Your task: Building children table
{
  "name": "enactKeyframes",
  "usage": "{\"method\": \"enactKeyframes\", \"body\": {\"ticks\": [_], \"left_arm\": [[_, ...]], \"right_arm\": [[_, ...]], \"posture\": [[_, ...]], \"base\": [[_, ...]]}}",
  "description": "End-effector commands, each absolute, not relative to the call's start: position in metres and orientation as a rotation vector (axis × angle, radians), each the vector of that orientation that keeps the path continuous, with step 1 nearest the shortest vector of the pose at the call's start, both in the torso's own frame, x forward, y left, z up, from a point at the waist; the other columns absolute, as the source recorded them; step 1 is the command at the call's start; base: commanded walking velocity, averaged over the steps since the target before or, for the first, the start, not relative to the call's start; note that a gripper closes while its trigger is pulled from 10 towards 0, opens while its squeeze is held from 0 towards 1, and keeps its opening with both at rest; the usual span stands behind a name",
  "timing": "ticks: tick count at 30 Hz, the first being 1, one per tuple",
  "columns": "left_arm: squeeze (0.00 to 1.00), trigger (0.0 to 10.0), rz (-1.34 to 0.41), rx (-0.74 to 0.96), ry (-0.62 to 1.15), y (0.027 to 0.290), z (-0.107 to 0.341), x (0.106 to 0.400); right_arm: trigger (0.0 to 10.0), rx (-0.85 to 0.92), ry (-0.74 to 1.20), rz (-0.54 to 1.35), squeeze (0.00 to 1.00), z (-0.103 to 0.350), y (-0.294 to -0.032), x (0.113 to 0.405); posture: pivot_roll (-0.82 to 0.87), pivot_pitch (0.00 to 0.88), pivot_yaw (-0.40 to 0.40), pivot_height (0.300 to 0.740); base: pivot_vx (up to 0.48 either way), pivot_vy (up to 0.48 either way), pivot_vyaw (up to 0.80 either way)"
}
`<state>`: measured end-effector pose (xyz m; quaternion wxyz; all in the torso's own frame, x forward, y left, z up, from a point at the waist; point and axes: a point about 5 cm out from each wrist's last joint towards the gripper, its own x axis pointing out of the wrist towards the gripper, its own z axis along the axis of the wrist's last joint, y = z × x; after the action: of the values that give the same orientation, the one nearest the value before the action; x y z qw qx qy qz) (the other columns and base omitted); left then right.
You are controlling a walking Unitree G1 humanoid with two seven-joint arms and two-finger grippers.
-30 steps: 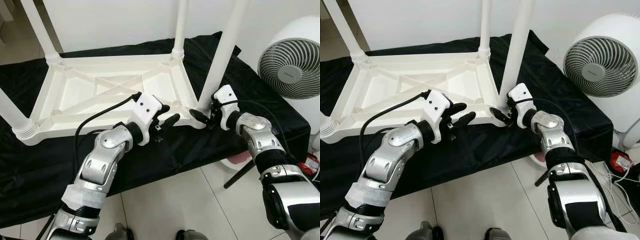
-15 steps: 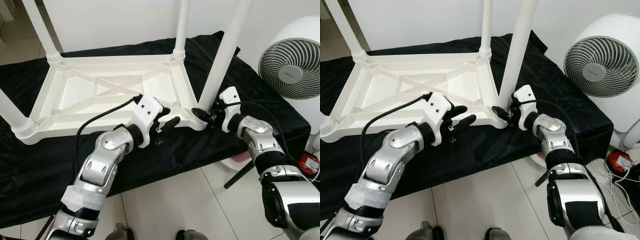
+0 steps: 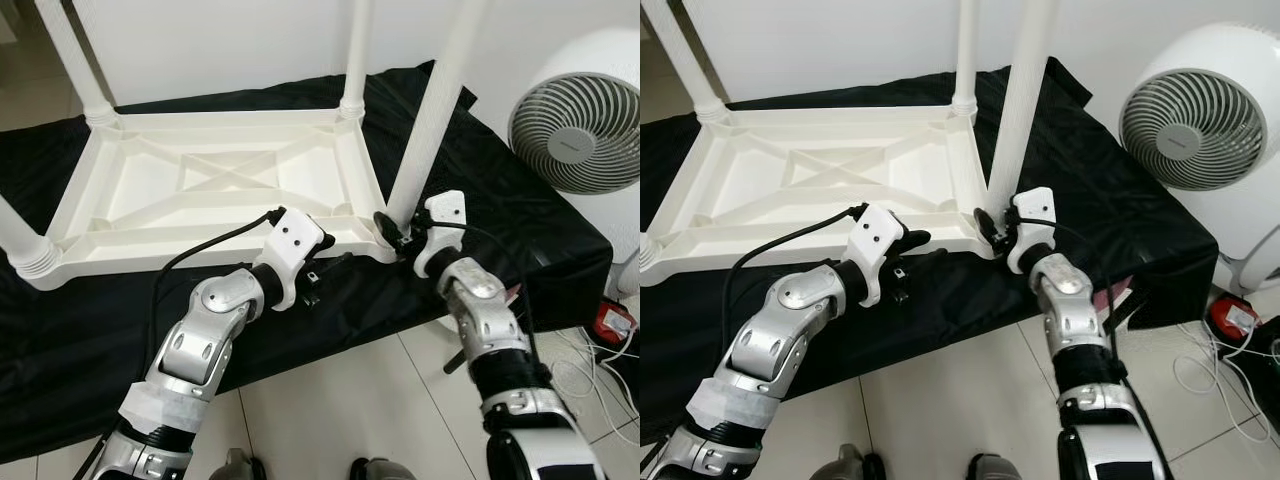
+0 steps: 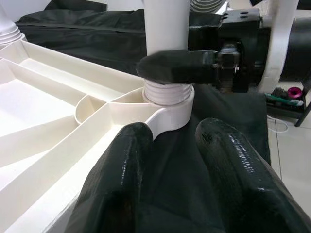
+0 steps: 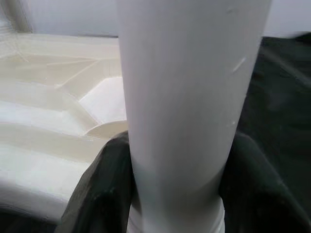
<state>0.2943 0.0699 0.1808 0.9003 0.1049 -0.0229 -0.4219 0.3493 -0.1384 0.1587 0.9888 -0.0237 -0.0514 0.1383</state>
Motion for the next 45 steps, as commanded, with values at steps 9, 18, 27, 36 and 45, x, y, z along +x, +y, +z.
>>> {"method": "enactKeyframes", "body": {"ticks": [9,18,27,36,45], "left_arm": [[0.0,10.0,-0.801,0.223,-0.05,0.076,0.18,0.298],[0.0,10.0,-0.805,0.223,-0.051,0.075,0.18,0.298],[0.0,10.0,-0.809,0.223,-0.065,0.074,0.184,0.299],[0.0,10.0,-0.805,0.215,-0.071,0.074,0.187,0.298],[0.0,10.0,-0.799,0.218,-0.077,0.076,0.19,0.3]], "right_arm": [[0.0,0.042,-0.008,-0.006,0.0,0.146,-0.125,0.337],[10.0,0.11,-0.027,0.074,0.33,0.158,-0.119,0.332],[10.0,0.116,-0.053,0.373,1.0,0.176,-0.136,0.341],[10.0,-0.121,0.004,0.625,0.0,0.164,-0.153,0.346],[10.0,-0.224,0.027,0.758,0.0,0.161,-0.159,0.353]], "posture": [[-0.08,0.096,0.005,0.74],[-0.08,0.086,0.006,0.74],[-0.08,0.09,0.002,0.74],[-0.07,0.098,0.002,0.74],[-0.07,0.092,0.01,0.74]], "base": [[0.0,0.0,0.0],[0.0,0.0,0.0],[0.0,0.0,0.0],[0.0,0.0,0.0],[0.0,0.0,0.0]]}}
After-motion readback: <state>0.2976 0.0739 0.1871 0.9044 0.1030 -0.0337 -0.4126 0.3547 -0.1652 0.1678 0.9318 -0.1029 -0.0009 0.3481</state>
